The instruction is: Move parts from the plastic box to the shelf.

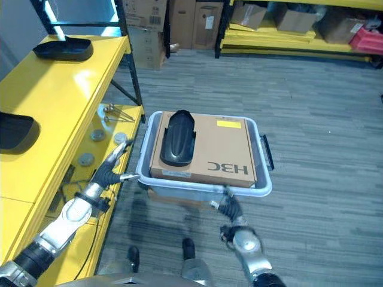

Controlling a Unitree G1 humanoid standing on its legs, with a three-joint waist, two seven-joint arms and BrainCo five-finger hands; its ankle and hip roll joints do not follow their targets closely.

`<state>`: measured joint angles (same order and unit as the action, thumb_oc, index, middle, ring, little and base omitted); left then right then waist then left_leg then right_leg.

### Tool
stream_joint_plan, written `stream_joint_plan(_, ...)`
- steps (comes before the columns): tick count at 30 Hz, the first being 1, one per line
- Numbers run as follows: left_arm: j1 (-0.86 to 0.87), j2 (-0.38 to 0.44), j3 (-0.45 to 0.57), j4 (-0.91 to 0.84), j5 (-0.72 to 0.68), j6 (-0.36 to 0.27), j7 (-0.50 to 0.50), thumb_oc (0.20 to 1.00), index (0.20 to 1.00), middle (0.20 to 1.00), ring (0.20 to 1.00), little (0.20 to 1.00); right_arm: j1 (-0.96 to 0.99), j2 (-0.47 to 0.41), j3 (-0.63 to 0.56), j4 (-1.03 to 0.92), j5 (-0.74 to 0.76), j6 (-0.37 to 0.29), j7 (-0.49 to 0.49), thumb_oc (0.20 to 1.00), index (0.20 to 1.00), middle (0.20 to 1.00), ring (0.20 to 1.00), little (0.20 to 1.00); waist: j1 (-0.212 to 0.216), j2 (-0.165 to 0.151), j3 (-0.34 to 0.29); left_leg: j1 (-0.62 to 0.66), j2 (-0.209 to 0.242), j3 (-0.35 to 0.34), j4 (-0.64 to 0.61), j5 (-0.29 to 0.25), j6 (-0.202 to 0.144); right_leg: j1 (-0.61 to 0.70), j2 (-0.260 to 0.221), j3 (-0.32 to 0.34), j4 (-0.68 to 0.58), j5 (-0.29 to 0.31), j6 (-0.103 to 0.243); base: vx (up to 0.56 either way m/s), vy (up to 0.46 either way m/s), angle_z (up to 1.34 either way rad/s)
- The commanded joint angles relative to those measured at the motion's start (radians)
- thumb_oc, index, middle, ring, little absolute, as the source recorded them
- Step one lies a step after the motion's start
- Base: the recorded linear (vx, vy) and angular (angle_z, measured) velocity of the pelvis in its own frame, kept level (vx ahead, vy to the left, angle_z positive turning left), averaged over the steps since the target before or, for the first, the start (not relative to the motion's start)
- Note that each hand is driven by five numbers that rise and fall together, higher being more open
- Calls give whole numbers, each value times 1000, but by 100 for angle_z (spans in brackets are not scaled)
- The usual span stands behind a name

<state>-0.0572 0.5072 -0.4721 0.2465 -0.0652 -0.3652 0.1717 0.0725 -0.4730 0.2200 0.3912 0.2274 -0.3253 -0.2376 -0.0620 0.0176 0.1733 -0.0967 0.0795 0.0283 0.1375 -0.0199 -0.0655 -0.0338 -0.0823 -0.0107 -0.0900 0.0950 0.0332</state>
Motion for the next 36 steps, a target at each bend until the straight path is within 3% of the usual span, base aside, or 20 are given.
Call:
stream_joint_plan(1,-31,-5,-1,-2,-28,-16,6,1000,1000,1000,1000,1000,-9,-39,-48,-84,-28,-105,-61,1000,1000,1000,1000,1000,-26,-4,10,13,-8,8,-67,29,26,45,-11,-41,26,-49,51,133,197,-19)
stream_joint_plan(6,-24,-48,-46,150,-47,61,-71,1000,1000,1000,1000,1000,-39,-92,-82,-180,-21,-72,-53,1000,1000,1000,1000,1000,-44,-3,13,51,-27,7,-135,27,32,18,-23,-34,13,-35,69,69,123,-6)
stream_joint_plan(8,-41,-63,-64,208,-38,78,-85,1000,1000,1000,1000,1000,-99,-118,-76,-154,-60,-64,-88,1000,1000,1000,1000,1000,-34,-3,34,41,-35,4,-139,27,34,-4,-32,-40,10,-23,73,-64,90,7)
stream_joint_plan(12,-87,-85,-112,319,-36,86,-131,1000,1000,1000,1000,1000,-309,-172,-53,-66,-1,3,-161,1000,1000,1000,1000,1000,2,-7,86,10,-49,-8,-141,23,43,-39,-48,-55,8,-9,84,-96,33,-1)
stream_joint_plan(13,-130,-87,-131,379,-39,51,-132,1000,1000,1000,1000,1000,-465,-207,-24,-2,10,54,-191,1000,1000,1000,1000,1000,20,-7,127,-19,-57,-16,-140,30,45,-64,-56,-60,12,0,87,-203,34,9)
stream_joint_plan(17,-192,-74,-161,414,-62,8,-132,1000,1000,1000,1000,1000,-704,-295,14,127,28,97,-235,1000,1000,1000,1000,1000,64,4,211,-106,-73,-42,-124,52,49,-131,-71,-72,45,4,87,-214,7,22)
stream_joint_plan(21,-203,-72,-186,435,-37,-29,-126,1000,1000,1000,1000,1000,-806,-325,36,237,65,158,-258,1000,1000,1000,1000,1000,94,14,245,-148,-82,-62,-109,56,51,-166,-83,-86,78,-5,89,-70,-23,33)
stream_joint_plan(23,-214,-63,-205,428,40,-67,-106,1000,1000,1000,1000,1000,-845,-326,53,301,75,165,-291,1000,1000,1000,1000,1000,108,19,261,-164,-86,-71,-102,56,53,-183,-90,-92,95,-8,89,-27,-11,29)
stream_joint_plan(28,-244,-39,-266,373,36,-82,-104,1000,1000,1000,1000,1000,-923,-348,90,426,99,234,-199,1000,1000,1000,1000,1000,128,36,289,-197,-94,-83,-96,64,56,-212,-103,-104,120,-13,90,-34,19,14)
stream_joint_plan(29,-249,-32,-281,357,28,-78,-104,1000,1000,1000,1000,1000,-942,-350,107,453,101,268,-160,1000,1000,1000,1000,1000,133,40,296,-201,-95,-86,-99,67,57,-218,-106,-107,124,-13,91,-31,15,18)
stream_joint_plan(30,-253,-26,-295,345,10,-78,-101,1000,1000,1000,1000,1000,-970,-353,138,503,68,357,-93,1000,1000,1000,1000,1000,141,45,304,-208,-97,-89,-102,72,57,-227,-111,-112,132,-13,93,-30,8,12)
stream_joint_plan(33,-264,-20,-312,336,0,-80,-90,1000,1000,1000,1000,1000,-1000,-351,204,628,62,420,-17,1000,1000,1000,1000,1000,159,50,316,-221,-97,-92,-104,77,58,-238,-121,-129,144,-13,96,-41,-41,15)
stream_joint_plan(34,-263,-13,-315,336,-6,-86,-89,1000,1000,1000,1000,1000,-1015,-346,230,685,5,484,63,570,570,570,570,570,168,53,320,-225,-97,-94,-107,80,59,-241,-123,-138,149,-14,97,-36,-55,21)
stream_joint_plan(35,-267,-12,-317,338,1,-85,-91,1000,1000,1000,1000,1000,-1022,-338,248,727,-32,511,92,200,200,200,200,200,174,54,322,-225,-97,-95,-110,82,58,-240,-124,-144,149,-14,97,-21,-49,21)
stream_joint_plan(36,-265,-13,-320,348,17,-93,-89,1000,1000,1000,1000,1000,-1027,-331,271,778,-64,530,122,200,200,200,200,200,180,55,323,-222,-96,-97,-112,82,58,-236,-126,-151,148,-16,97,0,-33,14)
